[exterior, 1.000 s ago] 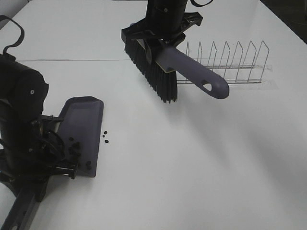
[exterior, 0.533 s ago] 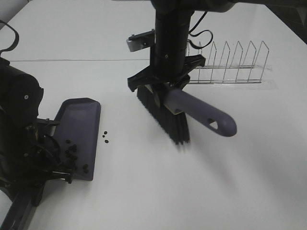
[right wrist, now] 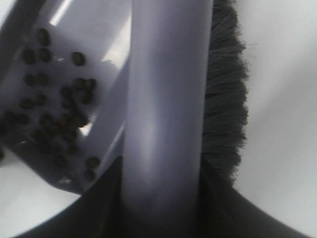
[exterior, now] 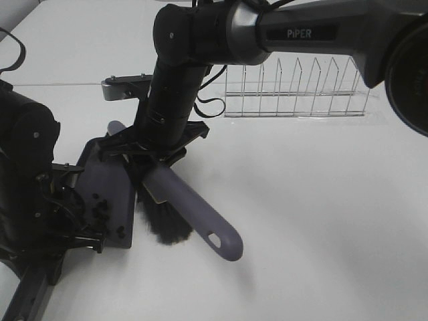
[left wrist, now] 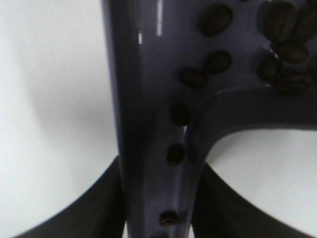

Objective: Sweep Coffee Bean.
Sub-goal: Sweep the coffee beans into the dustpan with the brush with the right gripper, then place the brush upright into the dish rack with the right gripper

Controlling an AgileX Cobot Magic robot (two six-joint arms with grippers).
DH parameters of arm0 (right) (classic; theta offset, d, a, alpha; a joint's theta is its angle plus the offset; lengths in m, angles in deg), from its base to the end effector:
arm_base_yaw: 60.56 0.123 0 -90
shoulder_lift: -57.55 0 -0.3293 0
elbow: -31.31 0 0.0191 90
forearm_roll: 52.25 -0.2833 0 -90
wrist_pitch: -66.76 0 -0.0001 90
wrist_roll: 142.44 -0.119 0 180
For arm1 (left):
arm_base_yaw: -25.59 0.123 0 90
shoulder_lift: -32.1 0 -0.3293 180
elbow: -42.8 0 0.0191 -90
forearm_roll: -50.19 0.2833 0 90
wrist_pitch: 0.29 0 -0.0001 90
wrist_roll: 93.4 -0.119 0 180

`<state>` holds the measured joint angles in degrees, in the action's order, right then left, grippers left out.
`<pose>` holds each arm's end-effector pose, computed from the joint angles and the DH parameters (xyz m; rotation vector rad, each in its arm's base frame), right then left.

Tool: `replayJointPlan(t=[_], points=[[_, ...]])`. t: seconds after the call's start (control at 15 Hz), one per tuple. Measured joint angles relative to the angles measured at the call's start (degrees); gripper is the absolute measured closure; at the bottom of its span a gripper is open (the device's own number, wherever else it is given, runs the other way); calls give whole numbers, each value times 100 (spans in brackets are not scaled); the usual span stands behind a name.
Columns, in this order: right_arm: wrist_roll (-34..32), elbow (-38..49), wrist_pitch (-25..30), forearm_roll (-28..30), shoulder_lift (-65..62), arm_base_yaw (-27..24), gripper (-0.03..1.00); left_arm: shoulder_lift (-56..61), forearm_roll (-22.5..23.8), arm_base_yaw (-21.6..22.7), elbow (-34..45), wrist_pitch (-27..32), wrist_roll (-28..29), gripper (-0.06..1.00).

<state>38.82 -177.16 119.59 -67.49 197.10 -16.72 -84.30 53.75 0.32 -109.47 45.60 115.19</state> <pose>0.3837 0.4030 0.1413 -0.9434 2.7732 0.4715 0.2801 -0.1263 0.0825 0.0162 -2.9992 -0.1736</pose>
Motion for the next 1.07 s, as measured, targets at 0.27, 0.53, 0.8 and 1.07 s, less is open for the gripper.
replayJointPlan(t=[0.27,0.53,0.8,1.07], points=[[395,-69,-138,-773,-40,6,60,11,0,0,0,-46,0,60],[-172,-149,-201,739,-619,6,60,17,6,0,0,-138,-6,60],[-1094,-149,533,3111,-1404,6,60,29,17,0,0,-201,-17,60],[-1157,-149,1157,3392,-1599,-252,60,34,29,0,-86,-430,-17,60]])
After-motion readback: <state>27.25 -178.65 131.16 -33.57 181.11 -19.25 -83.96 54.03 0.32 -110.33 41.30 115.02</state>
